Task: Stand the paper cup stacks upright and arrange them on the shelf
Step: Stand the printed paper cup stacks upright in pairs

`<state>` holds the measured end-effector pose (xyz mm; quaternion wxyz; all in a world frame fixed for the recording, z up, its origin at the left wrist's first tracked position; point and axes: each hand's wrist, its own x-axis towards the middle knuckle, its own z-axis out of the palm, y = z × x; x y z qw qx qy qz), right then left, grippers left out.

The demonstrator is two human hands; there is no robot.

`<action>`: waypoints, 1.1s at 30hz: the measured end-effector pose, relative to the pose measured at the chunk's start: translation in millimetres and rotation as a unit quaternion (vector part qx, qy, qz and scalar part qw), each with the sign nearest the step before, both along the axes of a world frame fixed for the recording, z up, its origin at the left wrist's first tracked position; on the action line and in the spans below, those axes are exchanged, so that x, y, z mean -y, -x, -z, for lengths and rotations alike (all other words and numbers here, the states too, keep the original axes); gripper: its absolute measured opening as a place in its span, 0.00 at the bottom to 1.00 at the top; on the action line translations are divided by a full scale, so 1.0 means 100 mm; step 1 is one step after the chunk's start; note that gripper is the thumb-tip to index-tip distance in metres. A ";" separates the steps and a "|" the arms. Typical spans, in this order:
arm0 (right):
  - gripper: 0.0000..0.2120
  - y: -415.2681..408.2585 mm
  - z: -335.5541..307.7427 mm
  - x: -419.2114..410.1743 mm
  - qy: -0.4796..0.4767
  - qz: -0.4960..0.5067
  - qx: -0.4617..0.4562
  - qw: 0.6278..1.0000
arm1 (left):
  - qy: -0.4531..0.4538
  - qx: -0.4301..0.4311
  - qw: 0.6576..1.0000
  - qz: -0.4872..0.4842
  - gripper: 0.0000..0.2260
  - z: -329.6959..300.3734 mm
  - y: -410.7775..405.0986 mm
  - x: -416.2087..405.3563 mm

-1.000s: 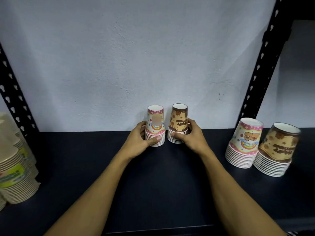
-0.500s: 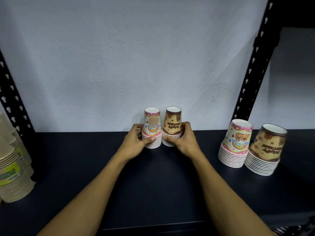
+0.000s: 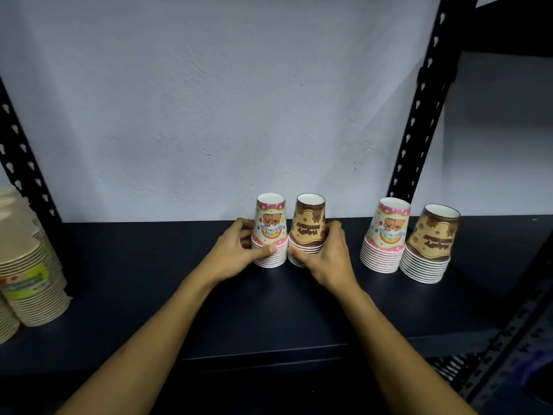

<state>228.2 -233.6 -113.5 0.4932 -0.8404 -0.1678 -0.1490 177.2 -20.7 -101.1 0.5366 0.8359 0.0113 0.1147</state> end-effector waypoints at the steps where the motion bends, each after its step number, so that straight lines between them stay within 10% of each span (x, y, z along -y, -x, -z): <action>1: 0.35 0.06 0.00 0.05 0.005 0.002 0.004 1.000 | 0.001 -0.002 1.000 0.006 0.32 0.00 0.04 0.03; 33: 0.34 0.65 -0.08 1.94 -0.032 0.098 -0.015 0.995 | -0.001 0.027 0.993 0.114 0.28 0.05 0.00 1.88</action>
